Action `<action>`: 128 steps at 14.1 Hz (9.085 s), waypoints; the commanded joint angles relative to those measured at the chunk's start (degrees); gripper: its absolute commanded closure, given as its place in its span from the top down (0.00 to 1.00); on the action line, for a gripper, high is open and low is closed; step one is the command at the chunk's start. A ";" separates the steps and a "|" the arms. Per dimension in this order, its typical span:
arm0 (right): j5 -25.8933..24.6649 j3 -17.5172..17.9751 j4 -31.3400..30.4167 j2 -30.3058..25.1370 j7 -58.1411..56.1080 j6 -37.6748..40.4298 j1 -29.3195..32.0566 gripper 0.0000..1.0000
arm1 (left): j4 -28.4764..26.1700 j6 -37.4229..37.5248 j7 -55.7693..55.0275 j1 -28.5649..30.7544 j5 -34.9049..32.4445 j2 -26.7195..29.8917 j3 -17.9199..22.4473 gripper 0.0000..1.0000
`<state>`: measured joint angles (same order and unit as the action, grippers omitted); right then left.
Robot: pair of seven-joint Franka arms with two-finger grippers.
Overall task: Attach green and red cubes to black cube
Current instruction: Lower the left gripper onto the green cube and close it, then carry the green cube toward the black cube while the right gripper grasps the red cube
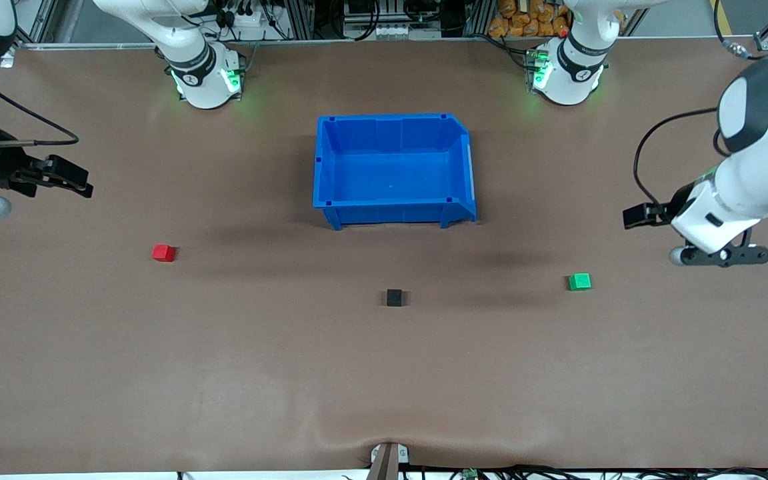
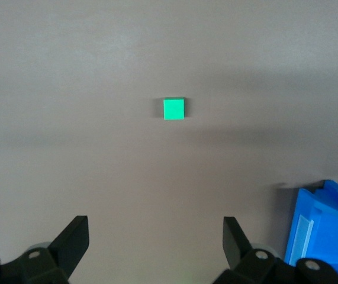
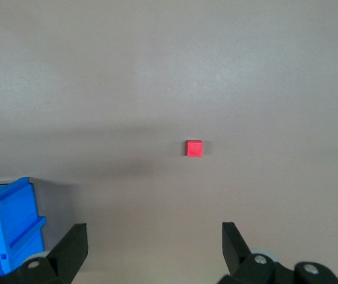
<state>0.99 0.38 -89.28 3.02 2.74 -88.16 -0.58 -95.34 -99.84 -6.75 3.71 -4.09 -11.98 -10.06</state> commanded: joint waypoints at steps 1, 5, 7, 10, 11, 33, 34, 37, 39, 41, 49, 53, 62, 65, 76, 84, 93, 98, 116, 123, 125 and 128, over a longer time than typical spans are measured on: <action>0.15 -0.12 -0.19 -0.12 0.25 0.00 -0.39 1.00 | 0.07 -2.64 0.95 0.42 0.32 -2.25 -0.13 1.00; 0.15 -0.12 -0.37 0.85 0.25 0.00 -0.39 1.00 | -0.11 -6.06 -0.37 0.60 0.32 -5.59 -0.04 1.00; 0.15 -0.20 -0.46 1.11 0.34 0.00 -0.39 1.00 | -0.19 -7.38 -2.12 0.60 0.40 -7.17 -0.04 1.00; 0.15 -0.21 -0.46 1.90 0.34 0.00 -0.30 1.00 | -2.82 -11.24 -6.69 0.24 0.32 -8.24 -0.13 1.00; 0.15 -0.12 -0.46 2.25 0.34 -0.09 -0.13 1.00 | -4.66 -13.87 -6.70 0.42 0.32 -8.15 -0.04 1.00; 0.24 -0.47 -1.16 7.18 0.34 -1.40 2.25 1.00 | -9.69 -33.14 -8.98 0.77 -6.01 -20.71 0.04 0.95; 0.24 -0.47 -1.33 7.27 0.43 -1.84 2.33 1.00 | -9.69 -33.84 -8.98 0.95 -6.01 -21.06 0.05 0.94; 0.24 -0.47 -2.04 7.79 0.43 -2.55 2.77 1.00 | -9.69 -35.25 -8.98 1.39 -6.01 -22.12 0.05 0.82; 0.24 -0.47 -2.04 8.15 0.43 -2.55 2.86 1.00 | -9.69 -36.74 -9.07 1.47 -6.01 -22.91 0.05 0.78; 0.24 -0.47 -2.04 8.41 0.43 -2.90 2.86 1.00 | -9.95 -37.10 -9.16 1.56 -6.01 -23.35 0.05 0.75; 0.24 -0.47 -3.97 10.08 0.60 -5.54 4.27 1.00 | -10.39 -37.10 -9.16 1.39 -6.10 -23.53 0.05 0.44; 0.24 -0.47 -5.99 10.78 0.60 -7.99 4.80 1.00 | -10.48 -37.10 -9.77 1.04 -6.01 -23.53 -0.13 0.00; 0.24 -0.47 -9.42 11.13 0.69 -12.21 5.32 1.00 | -9.95 -36.48 -25.23 -1.07 -5.22 -22.39 -0.83 0.00; 0.24 -0.47 -9.42 11.83 0.69 -12.22 5.24 1.00 | -9.69 -36.48 -31.72 -1.51 -5.22 -22.03 -1.97 0.00; 0.32 -0.38 -11.09 12.54 1.04 -14.50 5.24 1.00 | -2.66 -36.39 -66.26 -8.45 -5.14 -24.32 -4.35 0.00; 1.37 -0.38 -12.75 14.12 1.04 -17.04 5.50 1.00 | 4.80 -36.39 -80.60 -13.37 -4.70 -29.23 -4.35 0.00; 2.26 -0.38 -14.78 16.22 1.04 -20.21 6.29 1.00 | 15.35 -34.46 -95.79 -20.49 -0.65 -36.79 -3.91 0.00; 2.26 -0.38 -15.48 16.85 1.04 -21.09 6.47 1.00 | 17.29 -34.64 -102.93 -22.34 -0.39 -38.99 -3.73 0.00; 2.26 -0.38 -15.57 21.68 1.04 -22.67 6.64 1.00 | 19.67 -37.36 -113.48 -27.09 -0.48 -42.16 -3.12 0.00; 2.26 -0.47 -17.85 22.65 1.04 -27.32 6.55 1.00 | 19.76 -37.36 -115.33 -28.41 -0.48 -42.42 -3.03 0.00; 2.26 -0.38 -17.95 23.26 1.04 -28.21 6.55 1.00 | 19.67 -37.36 -115.51 -28.41 -0.56 -42.34 -3.03 0.00; 2.26 -0.38 -17.95 23.96 1.04 -28.65 6.38 1.00 | 19.67 -37.19 -116.38 -28.50 -0.65 -42.16 -3.03 0.00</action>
<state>2.29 -0.81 -106.81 26.84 3.80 -116.14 4.88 -77.23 -136.93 -121.70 -23.74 -5.39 -53.42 -13.97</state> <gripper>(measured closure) 0.000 0.604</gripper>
